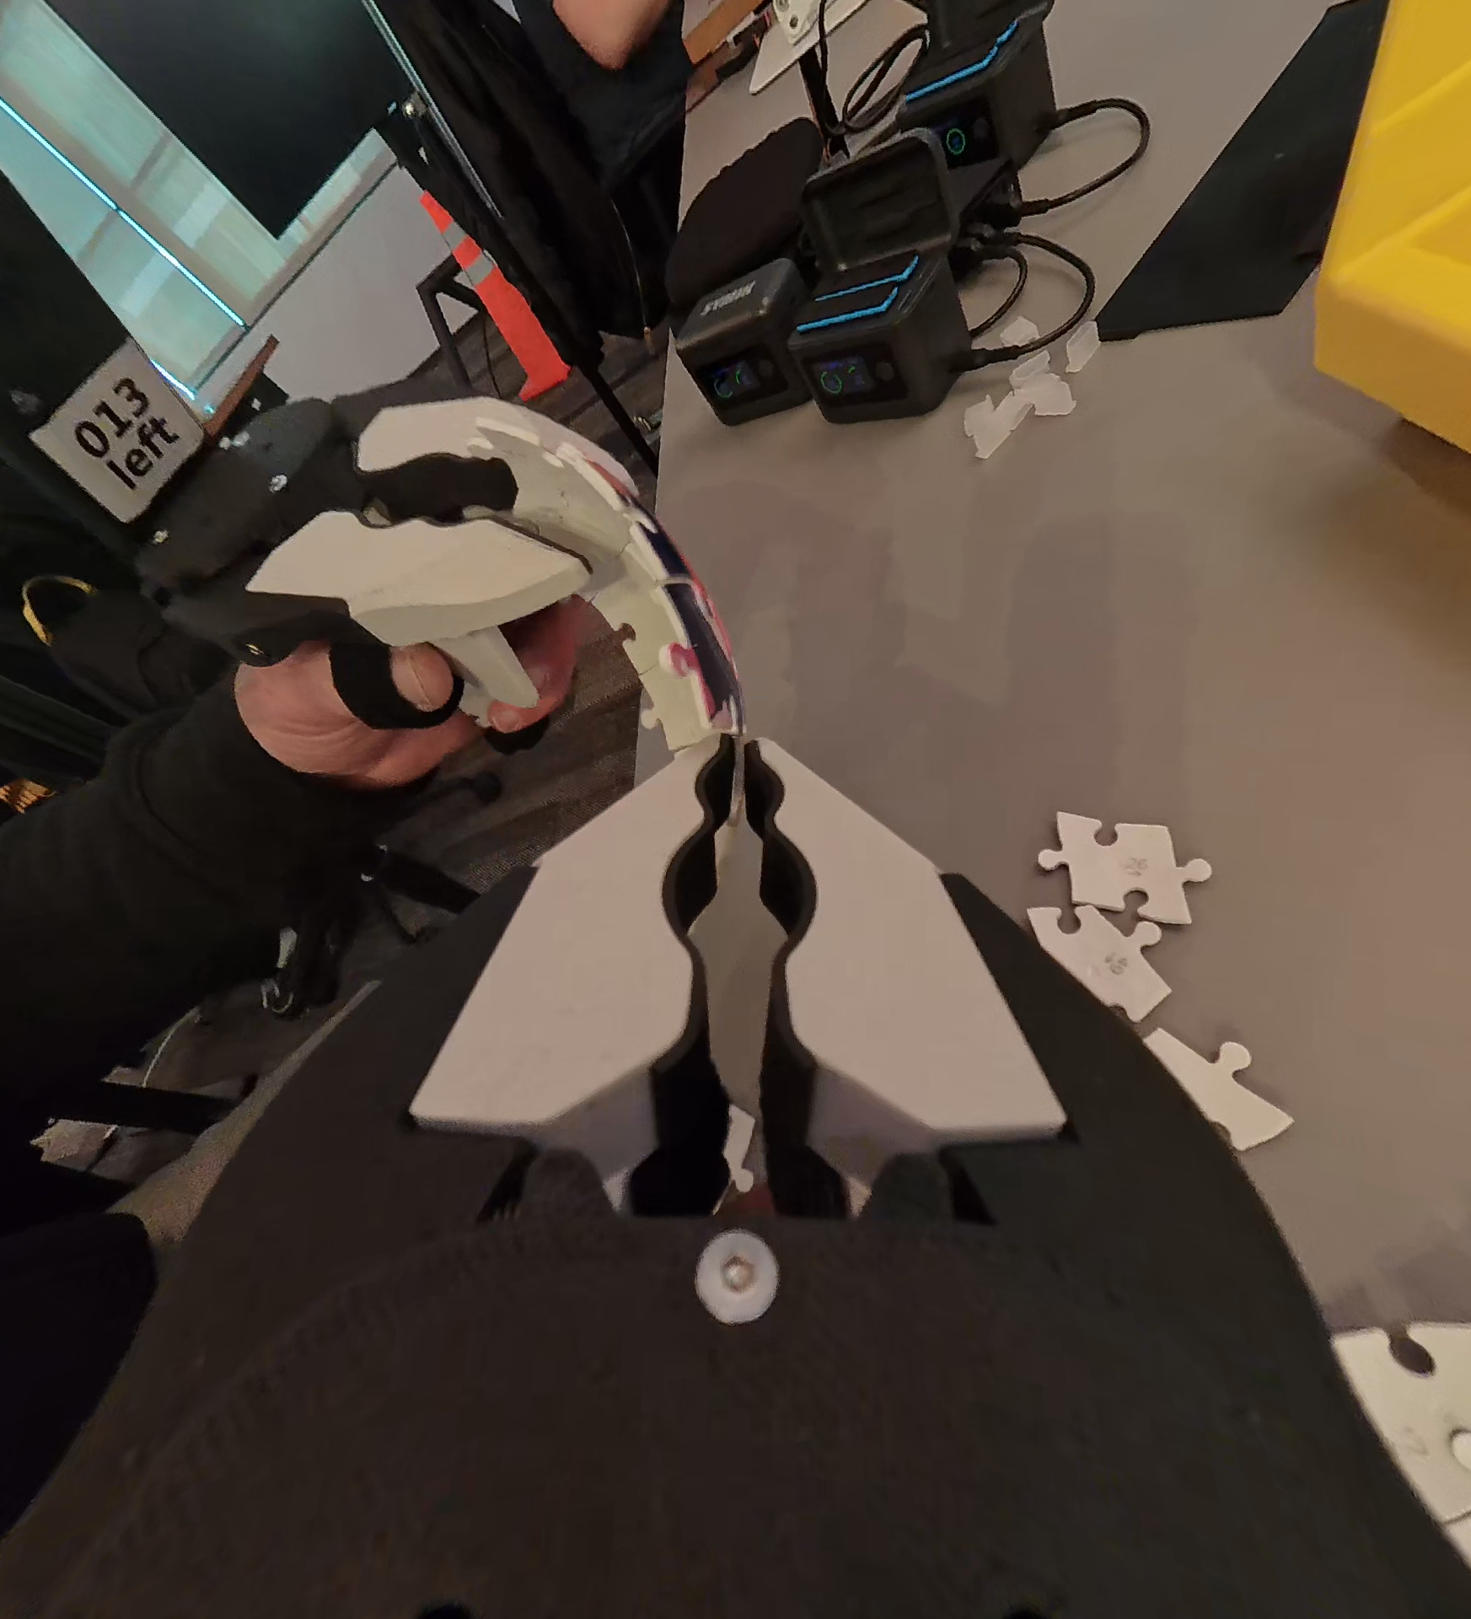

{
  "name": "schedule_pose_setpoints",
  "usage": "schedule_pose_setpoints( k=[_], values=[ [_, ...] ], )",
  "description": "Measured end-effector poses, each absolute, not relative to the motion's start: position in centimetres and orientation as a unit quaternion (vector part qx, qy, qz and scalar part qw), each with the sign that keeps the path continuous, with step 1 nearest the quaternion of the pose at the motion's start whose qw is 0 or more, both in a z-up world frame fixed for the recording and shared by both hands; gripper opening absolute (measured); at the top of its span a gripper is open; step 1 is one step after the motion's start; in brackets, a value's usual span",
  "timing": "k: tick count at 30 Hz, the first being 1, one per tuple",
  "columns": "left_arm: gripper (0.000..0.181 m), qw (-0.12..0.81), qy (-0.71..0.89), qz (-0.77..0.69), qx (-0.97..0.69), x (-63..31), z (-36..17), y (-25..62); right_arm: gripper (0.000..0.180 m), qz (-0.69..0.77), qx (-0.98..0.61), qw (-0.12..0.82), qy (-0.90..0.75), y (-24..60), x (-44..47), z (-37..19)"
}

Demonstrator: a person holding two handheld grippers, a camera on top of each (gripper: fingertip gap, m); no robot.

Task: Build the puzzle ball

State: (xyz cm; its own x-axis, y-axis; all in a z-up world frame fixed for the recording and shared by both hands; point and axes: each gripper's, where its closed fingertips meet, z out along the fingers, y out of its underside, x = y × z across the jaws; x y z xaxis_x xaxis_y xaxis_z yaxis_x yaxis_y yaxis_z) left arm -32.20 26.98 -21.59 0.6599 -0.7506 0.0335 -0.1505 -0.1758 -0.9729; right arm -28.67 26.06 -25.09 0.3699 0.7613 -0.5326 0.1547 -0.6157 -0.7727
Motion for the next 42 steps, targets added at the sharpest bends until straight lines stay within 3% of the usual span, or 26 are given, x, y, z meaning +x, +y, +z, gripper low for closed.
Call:
schedule_pose_setpoints(
  k=[18, 23, 26, 31, 42],
  values=[
    [0.004, 0.526, 0.377, -0.237, -0.724, -31.9, -22.3, 26.2, 0.0, 0.451, -0.759, 0.307, -0.354, 24.8, -29.2, -25.5],
    [0.007, 0.523, 0.367, -0.267, -0.721, -31.9, -22.0, 26.0, 0.0, 0.465, -0.753, 0.302, -0.353, 24.6, -29.2, -25.3],
    [0.017, 0.503, 0.363, -0.301, -0.724, -31.7, -22.2, 25.6, 0.0, 0.477, -0.749, 0.297, -0.351, 24.5, -29.2, -25.1],
    [0.005, 0.494, 0.361, -0.31, -0.727, -31.8, -22.6, 25.5, 0.0, 0.482, -0.748, 0.291, -0.352, 24.4, -29.2, -25.2],
    [0.004, 0.493, 0.348, -0.31, -0.735, -31.9, -23.0, 25.8, 0.008, 0.48, -0.757, 0.291, -0.335, 25.0, -28.9, -25.6]
  ],
)
